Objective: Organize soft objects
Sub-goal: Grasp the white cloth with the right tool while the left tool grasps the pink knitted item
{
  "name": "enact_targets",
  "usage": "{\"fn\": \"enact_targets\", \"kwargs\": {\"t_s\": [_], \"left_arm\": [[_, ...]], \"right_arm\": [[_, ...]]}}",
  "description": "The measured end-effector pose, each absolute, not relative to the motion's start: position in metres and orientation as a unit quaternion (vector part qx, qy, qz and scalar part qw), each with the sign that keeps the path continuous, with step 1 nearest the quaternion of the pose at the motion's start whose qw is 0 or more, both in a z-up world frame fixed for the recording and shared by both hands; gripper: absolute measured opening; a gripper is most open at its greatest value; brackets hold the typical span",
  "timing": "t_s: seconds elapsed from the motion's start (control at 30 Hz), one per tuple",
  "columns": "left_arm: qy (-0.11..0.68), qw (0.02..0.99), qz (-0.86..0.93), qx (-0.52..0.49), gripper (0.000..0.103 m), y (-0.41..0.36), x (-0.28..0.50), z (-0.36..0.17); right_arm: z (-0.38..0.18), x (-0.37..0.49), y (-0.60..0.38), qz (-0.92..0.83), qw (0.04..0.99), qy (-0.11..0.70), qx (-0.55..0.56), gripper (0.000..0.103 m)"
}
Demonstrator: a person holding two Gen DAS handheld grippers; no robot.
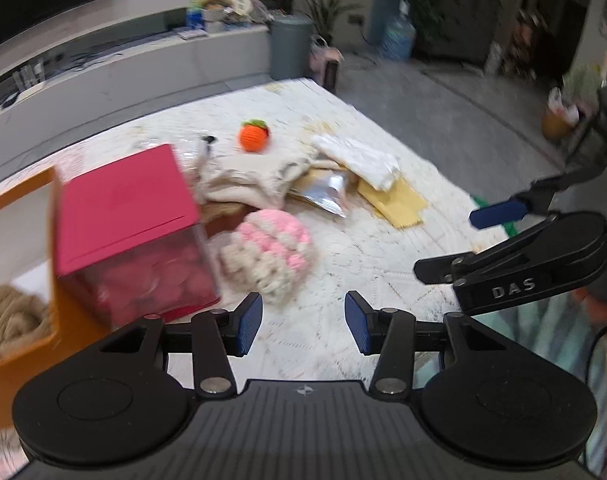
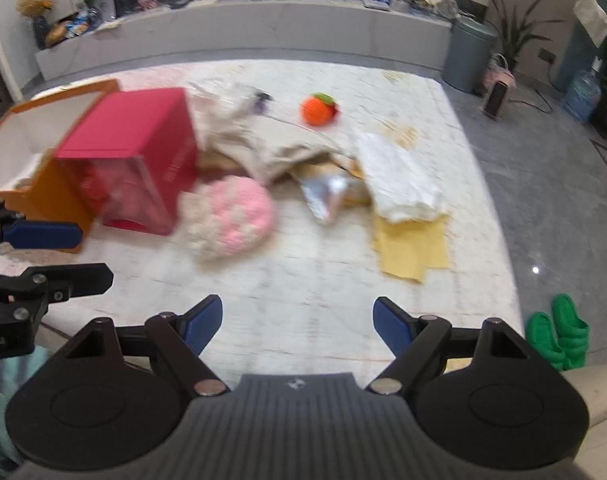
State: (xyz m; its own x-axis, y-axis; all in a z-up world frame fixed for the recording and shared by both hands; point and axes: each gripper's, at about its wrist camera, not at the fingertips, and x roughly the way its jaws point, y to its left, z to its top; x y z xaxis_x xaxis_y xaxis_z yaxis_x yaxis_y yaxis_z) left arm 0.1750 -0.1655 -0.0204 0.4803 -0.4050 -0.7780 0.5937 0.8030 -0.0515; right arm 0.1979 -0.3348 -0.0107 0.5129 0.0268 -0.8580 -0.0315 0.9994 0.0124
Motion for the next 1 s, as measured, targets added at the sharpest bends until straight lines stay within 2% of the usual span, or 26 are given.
{"fn": "enact_targets", "kwargs": {"t_s": [0.4,0.53,0.6,0.77,0.87,1.0], "left_arm": [[0.462,0.825,-0.261,0.193,0.074,-0.226,0.229,-0.064],[0.49,0.813,-0.24,0.202,0.074,-0.233,0.244,-0.078],[0.5,0.808,-0.232,0.208,0.074,-0.235,0.248,-0.082],[0.514,0.797,-0.228,0.222,0.073,-0.24,0.257,-0.091],[0.518,0.792,-0.23,0.226,0.071,-0.245,0.262,-0.095],[0.525,0.787,-0.231,0.225,0.063,-0.247,0.267,-0.096]], "right_arm": [[-0.043,0.232,-0.39,0.015,0.851,0.525,0.003,0.082],[-0.047,0.248,-0.402,0.022,0.853,0.522,0.005,0.082],[-0.047,0.258,-0.407,0.027,0.858,0.514,0.006,0.087],[-0.05,0.293,-0.416,0.026,0.863,0.505,-0.006,0.089],[-0.056,0.316,-0.421,0.024,0.863,0.504,-0.016,0.095],[-0.066,0.342,-0.43,0.025,0.858,0.512,-0.019,0.096]]}}
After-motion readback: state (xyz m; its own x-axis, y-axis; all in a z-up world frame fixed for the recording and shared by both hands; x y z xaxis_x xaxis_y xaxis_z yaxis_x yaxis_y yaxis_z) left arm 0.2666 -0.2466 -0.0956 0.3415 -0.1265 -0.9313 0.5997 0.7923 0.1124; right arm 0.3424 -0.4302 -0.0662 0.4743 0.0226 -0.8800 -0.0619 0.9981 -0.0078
